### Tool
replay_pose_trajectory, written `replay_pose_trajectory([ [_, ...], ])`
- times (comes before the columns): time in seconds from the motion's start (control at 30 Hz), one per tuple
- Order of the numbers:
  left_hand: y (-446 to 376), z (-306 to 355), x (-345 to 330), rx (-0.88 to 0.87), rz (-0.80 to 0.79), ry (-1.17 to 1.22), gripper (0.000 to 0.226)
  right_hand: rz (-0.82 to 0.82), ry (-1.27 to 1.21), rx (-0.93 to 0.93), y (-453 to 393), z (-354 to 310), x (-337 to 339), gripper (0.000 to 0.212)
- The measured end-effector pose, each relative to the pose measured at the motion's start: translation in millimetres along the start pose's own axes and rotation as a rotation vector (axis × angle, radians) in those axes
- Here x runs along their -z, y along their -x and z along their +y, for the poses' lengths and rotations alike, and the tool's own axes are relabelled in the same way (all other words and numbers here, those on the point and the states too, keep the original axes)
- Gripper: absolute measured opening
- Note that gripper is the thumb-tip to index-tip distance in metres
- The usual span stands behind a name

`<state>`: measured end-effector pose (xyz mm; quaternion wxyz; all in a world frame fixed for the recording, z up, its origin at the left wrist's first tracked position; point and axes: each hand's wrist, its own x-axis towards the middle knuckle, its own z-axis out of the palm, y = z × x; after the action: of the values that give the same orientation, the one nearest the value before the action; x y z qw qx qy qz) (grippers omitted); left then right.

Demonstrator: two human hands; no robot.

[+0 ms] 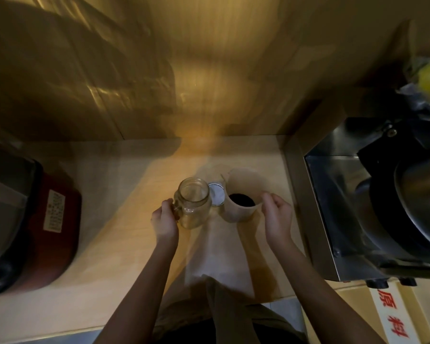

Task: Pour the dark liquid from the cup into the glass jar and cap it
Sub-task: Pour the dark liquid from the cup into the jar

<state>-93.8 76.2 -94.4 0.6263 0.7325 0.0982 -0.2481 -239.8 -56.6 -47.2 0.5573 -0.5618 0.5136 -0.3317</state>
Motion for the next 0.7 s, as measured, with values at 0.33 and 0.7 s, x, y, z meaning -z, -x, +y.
replay_pose_trajectory([
  [0.33,6,85,9,-0.191,-0.141,-0.080,0.046,-0.092,-0.022,0.158,-28,-66,-8,0.046],
  [0.7,48,176,31,-0.636,-0.013,-0.366,0.041,-0.247,0.126,0.559,-54,-198,-22,0.038],
])
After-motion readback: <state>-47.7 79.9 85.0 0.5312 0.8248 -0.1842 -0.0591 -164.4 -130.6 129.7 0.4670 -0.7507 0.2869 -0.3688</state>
